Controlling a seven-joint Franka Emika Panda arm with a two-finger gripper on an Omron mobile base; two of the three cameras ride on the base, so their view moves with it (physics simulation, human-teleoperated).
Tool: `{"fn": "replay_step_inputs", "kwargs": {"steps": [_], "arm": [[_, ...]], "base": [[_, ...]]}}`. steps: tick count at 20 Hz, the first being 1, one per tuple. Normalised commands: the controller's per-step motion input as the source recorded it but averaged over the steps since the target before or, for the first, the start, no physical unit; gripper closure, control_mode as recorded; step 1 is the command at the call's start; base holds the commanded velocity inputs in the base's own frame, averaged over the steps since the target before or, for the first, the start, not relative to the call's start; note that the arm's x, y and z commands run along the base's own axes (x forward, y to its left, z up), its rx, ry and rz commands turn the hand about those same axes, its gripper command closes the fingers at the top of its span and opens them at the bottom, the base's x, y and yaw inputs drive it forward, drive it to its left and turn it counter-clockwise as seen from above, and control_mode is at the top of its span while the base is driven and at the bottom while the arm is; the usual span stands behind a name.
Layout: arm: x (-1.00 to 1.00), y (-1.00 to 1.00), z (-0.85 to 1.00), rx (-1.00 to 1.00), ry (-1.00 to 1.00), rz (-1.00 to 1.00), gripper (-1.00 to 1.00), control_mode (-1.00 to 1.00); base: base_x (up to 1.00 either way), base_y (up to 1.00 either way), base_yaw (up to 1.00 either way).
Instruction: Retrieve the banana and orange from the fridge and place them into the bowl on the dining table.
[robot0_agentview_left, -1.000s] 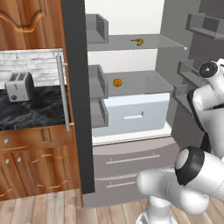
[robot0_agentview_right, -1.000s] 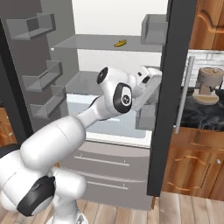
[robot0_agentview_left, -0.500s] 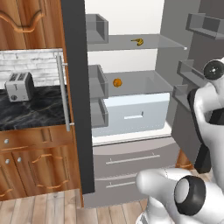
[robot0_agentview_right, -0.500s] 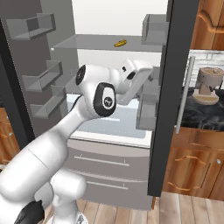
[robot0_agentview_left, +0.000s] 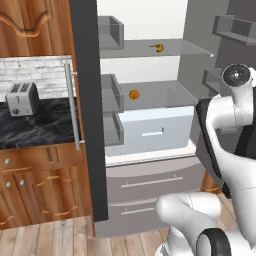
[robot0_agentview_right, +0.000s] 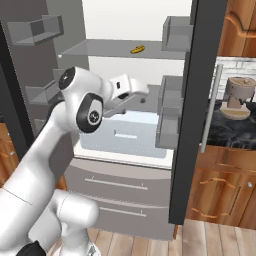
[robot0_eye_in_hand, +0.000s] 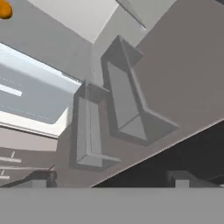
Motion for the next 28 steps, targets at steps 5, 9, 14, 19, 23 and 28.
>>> {"fn": "replay_step_inputs", "kwargs": {"steps": [5,9,14,19,23,28], "arm": [[-0.43,0.76,-0.02,0.53,-0.01,0.05,-1.0,-1.0],[-0.49,0.56,-0.42,0.44,-0.15,0.16,-1.0,-1.0],[-0.58,0.46,-0.51,0.41,-0.22,0.17,-1.0,-1.0],[-0.18,0.56,-0.11,0.28,-0.04,0.09,-1.0,-1.0],[-0.03,0.15,0.0,0.04,0.0,0.0,-1.0,-1.0],[-0.29,0.0,0.05,0.0,0.01,-0.01,-1.0,-1.0]], "base": [[0.0,0.0,0.0],[0.0,0.0,0.0],[0.0,0.0,0.0],[0.0,0.0,0.0],[0.0,0.0,0.0],[0.0,0.0,0.0]]}}
